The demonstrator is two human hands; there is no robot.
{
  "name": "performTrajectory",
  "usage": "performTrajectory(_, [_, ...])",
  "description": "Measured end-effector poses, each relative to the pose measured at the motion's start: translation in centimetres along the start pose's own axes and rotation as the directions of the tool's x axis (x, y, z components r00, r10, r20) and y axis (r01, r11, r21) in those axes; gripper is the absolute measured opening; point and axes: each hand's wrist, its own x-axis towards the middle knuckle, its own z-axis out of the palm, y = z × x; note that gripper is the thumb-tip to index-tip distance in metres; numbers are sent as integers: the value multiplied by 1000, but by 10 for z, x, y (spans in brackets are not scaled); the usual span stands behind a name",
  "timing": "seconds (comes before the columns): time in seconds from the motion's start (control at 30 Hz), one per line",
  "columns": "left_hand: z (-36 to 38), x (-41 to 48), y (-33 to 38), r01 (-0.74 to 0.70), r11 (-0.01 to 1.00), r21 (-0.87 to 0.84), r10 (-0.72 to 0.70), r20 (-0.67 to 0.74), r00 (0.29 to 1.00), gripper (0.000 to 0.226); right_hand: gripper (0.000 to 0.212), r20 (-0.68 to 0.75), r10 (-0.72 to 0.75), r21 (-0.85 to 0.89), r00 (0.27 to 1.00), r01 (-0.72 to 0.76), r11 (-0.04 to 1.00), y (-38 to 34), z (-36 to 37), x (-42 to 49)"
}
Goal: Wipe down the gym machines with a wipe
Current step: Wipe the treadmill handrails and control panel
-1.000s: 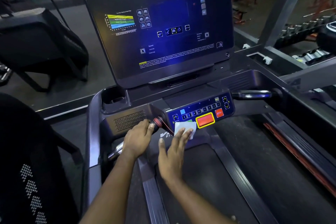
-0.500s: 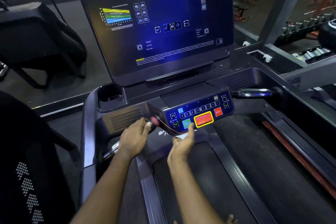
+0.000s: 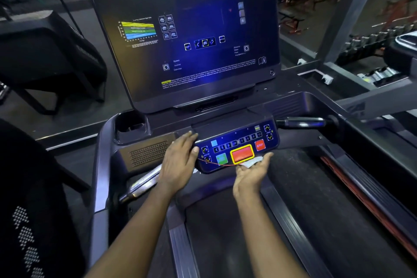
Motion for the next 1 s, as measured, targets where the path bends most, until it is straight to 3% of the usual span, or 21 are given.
performTrajectory(0.13, [11,6,20,8,997,80,-6,-23,1000,61,65,27,79,-82,997,-76,994,-11,-7,0])
performTrajectory(0.27, [19,19,38,-44,996,84,40,43,998,57,61,5,-15,-49,1000,16,999,-44,-11,20])
performTrajectory(0.37, [26,25,55,-44,997,62,39,83,996,55,61,47,26,-132,999,-20,991,-50,-12,30])
performTrajectory(0.5, [37,27,73,14,995,103,-17,30,999,45,70,104,150,-216,983,-124,968,-58,-26,39])
performTrajectory(0.6, [42,26,83,64,990,125,-62,-20,998,41,65,72,98,-175,993,-84,981,-86,-25,63])
performTrajectory(0.67, [44,26,88,101,988,117,-96,-41,994,38,57,75,109,-250,991,-88,964,-93,-19,71])
performTrajectory(0.73, [47,25,90,127,986,109,-120,-65,991,36,66,89,156,-355,984,-115,928,-92,-26,77])
performTrajectory(0.93, [55,27,94,185,982,46,-180,-97,979,56,64,185,142,-439,972,-48,897,-116,-31,90])
performTrajectory(1.0, [56,26,94,195,980,26,-192,-90,977,58,84,178,157,-543,971,-36,839,-114,-27,100])
